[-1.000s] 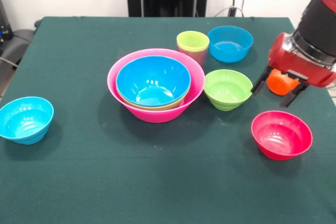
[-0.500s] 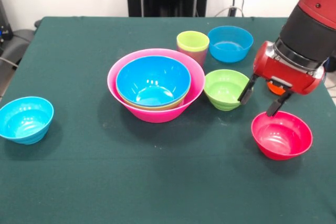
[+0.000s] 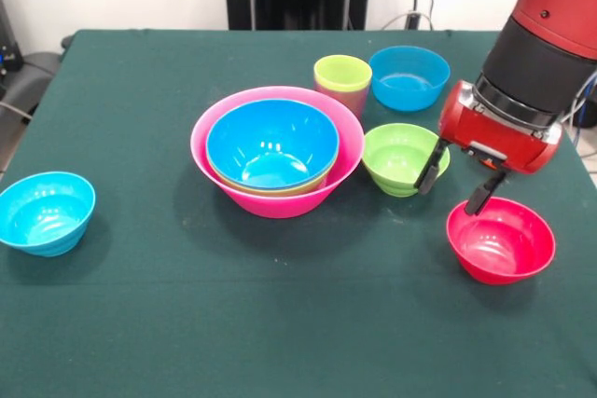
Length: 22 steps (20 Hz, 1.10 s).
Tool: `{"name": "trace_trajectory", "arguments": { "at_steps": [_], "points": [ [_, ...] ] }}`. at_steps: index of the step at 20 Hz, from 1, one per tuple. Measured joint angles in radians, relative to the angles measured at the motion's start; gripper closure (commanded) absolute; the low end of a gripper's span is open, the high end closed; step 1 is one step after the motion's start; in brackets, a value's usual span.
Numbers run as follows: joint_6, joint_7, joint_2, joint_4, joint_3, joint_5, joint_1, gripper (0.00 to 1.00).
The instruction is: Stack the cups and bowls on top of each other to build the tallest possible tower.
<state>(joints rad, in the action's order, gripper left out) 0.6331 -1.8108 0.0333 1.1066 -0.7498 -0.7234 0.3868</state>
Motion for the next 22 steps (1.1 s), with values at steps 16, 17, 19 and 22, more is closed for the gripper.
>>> {"name": "trace_trajectory", "arguments": {
  "at_steps": [16, 17, 19, 22],
  "points": [
    [-0.067, 0.0, 0.044, 0.06, 0.084, 0.0, -0.012, 0.0],
    [-0.079, 0.0, 0.045, 0.062, 0.091, 0.0, -0.014, 0.0],
    [-0.099, 0.0, 0.045, 0.063, 0.1, 0.002, -0.018, 0.0],
    [-0.126, 0.0, 0.046, 0.063, 0.114, 0.018, -0.022, 0.0]
  ]
}}
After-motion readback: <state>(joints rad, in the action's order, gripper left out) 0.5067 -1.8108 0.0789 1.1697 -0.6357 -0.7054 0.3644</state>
